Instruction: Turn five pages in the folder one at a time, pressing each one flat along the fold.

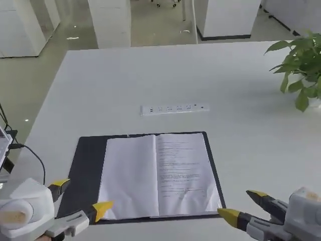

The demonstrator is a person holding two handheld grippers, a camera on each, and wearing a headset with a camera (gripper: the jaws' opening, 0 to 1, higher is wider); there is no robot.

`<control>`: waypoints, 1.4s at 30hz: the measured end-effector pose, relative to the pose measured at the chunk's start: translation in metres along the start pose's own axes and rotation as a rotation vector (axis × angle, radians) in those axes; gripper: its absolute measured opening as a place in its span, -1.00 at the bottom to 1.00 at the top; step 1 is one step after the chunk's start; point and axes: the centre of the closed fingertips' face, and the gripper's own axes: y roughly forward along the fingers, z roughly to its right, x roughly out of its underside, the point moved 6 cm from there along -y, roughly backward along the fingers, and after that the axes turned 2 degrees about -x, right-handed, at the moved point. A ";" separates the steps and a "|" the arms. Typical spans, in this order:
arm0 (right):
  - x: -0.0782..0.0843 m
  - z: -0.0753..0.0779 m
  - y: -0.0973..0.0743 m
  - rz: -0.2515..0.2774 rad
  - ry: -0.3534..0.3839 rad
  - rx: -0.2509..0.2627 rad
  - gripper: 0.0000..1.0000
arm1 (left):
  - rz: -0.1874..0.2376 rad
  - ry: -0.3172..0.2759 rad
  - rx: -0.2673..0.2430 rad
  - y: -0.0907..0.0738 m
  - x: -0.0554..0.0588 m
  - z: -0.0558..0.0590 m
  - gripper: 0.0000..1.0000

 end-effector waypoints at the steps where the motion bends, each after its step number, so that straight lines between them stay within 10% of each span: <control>1: 0.000 0.000 0.000 -0.003 -0.002 0.001 0.42 | 0.001 0.005 0.011 0.004 -0.002 0.003 0.47; 20: 0.008 -0.006 -0.016 0.024 0.042 0.028 0.43 | -0.093 0.184 0.311 0.090 -0.018 0.088 0.44; 42: 0.013 0.006 -0.021 0.022 0.061 0.024 0.43 | -0.157 0.227 0.410 0.183 -0.011 0.161 0.38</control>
